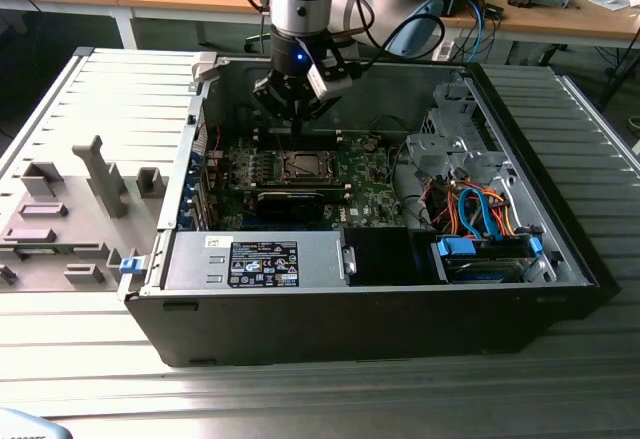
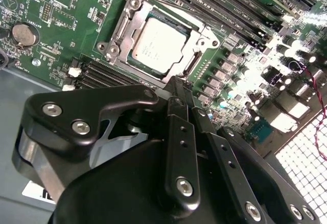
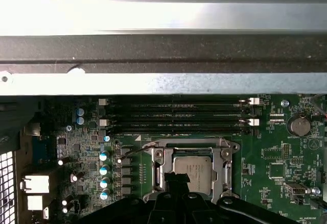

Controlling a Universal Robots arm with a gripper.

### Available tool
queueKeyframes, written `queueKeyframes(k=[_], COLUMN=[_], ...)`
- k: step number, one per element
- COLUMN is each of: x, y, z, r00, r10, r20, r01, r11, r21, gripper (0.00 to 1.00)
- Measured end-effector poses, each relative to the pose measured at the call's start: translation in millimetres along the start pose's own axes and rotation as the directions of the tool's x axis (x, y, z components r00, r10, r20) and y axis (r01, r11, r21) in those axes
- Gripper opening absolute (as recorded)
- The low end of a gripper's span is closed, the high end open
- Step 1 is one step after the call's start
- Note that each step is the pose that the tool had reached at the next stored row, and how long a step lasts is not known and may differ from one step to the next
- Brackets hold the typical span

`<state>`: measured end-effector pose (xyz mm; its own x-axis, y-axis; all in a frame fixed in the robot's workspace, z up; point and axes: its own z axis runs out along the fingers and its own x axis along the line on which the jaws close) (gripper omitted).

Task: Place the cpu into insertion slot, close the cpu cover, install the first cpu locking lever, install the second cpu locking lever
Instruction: 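Install the first cpu locking lever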

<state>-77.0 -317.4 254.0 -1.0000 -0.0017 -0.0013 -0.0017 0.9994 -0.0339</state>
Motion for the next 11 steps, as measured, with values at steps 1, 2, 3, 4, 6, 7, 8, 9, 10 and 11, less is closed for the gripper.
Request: queueKeyframes(k=[1, 2, 3, 4, 6, 7, 8, 9, 10, 11], x=[0.2, 0.2, 0.4, 0.5, 0.8, 0.9, 1.0, 1.0, 1.2, 1.2], y=[0.4, 0.7, 1.0, 1.3, 1.8, 2.0, 2.3, 2.5, 3.2, 3.6], z=[0.0, 0.0, 0.0, -0.1, 0.0, 0.0, 0.0, 0.0, 0.1, 0.1], r00=[1.0000, 1.0000, 1.0000, 1.0000, 1.0000, 1.0000, 1.0000, 1.0000, 1.0000, 1.0000], r10=[0.000, 0.000, 0.000, 0.000, 0.000, 0.000, 0.000, 0.000, 0.000, 0.000], r20=[-0.0001, 0.0000, 0.0000, -0.0001, 0.0000, -0.0001, -0.0001, 0.0000, -0.0001, 0.0000], r01=[0.000, 0.000, 0.000, 0.000, 0.000, 0.000, 0.000, 0.000, 0.000, 0.000], r11=[1.0000, 1.0000, 1.0000, 1.0000, 1.0000, 1.0000, 1.0000, 1.0000, 1.0000, 1.0000], r21=[0.0000, 0.0000, -0.0001, 0.0000, 0.0000, 0.0000, 0.0000, -0.0001, 0.0000, 0.0000], gripper=[0.11, 0.11, 0.11, 0.11, 0.11, 0.11, 0.11, 0.11, 0.11, 0.11])
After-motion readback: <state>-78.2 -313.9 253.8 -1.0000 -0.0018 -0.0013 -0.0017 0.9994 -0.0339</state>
